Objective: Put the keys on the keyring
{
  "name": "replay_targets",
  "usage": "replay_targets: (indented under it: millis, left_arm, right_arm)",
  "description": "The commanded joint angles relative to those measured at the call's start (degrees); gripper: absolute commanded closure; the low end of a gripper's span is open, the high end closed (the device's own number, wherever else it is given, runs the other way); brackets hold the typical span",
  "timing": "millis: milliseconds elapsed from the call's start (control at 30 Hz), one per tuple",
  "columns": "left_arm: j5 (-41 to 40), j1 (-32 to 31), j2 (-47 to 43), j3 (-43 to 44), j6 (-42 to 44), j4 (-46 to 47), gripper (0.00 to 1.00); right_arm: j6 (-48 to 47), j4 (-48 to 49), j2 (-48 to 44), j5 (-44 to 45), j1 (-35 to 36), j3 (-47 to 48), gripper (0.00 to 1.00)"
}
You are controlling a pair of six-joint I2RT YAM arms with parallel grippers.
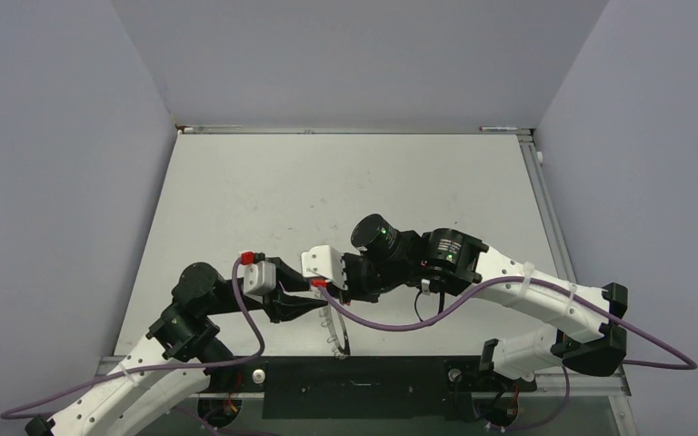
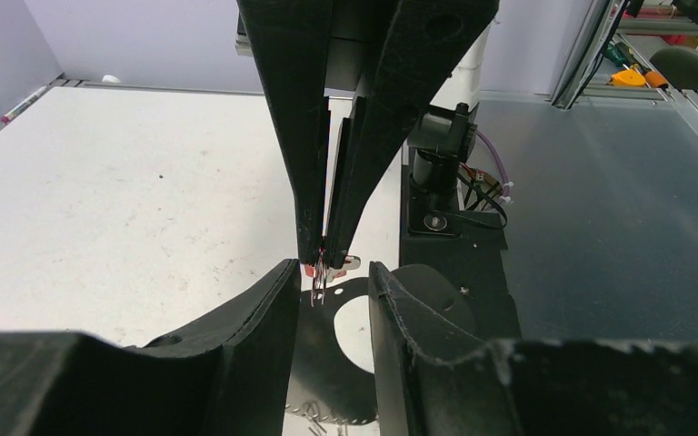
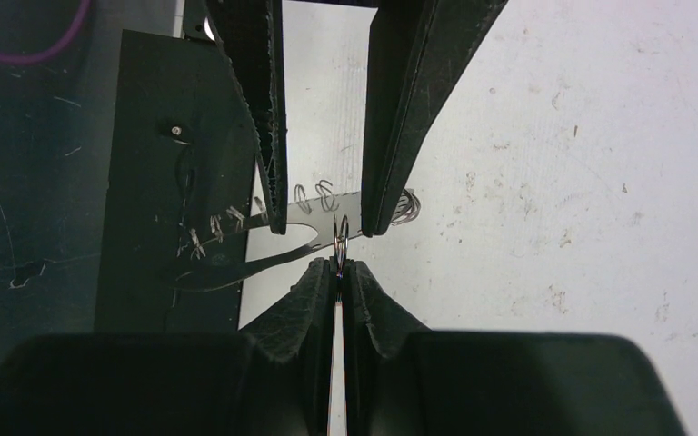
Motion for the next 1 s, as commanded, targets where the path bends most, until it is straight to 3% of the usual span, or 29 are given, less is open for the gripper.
replay_targets:
  millis: [0, 400, 767, 900, 967]
  left_arm:
    - [1.02, -0.61, 1.02, 0.43, -0.32, 2.84, 0.7]
    - [0.73, -1.14, 1.42, 0.72, -0.15, 2.36, 0.78]
    - [-2.01, -2.3, 0.52, 1.57, 2.55, -0.74, 1.0]
    - [-2.4, -2.3, -1.43, 1.58, 2.96, -0.97, 1.0]
    - [-3.16, -2.3, -2.68, 1.58, 3.16, -1.09, 1.0]
  right_arm:
    - [-0.72, 2.47, -0.36, -1.25, 0.62, 3.05, 0.95]
    - [-1.16, 3.51, -0.01, -1.87, 1.08, 3.62, 0.95]
    - [-1.4, 7.78, -2.04, -4.06, 1.06, 1.78, 0.95]
    - [-0.59, 10.66, -2.72, -3.19, 1.04, -0.29, 0.95]
    - [0.03, 12.85, -3.64, -2.36, 1.08, -1.94, 0.86]
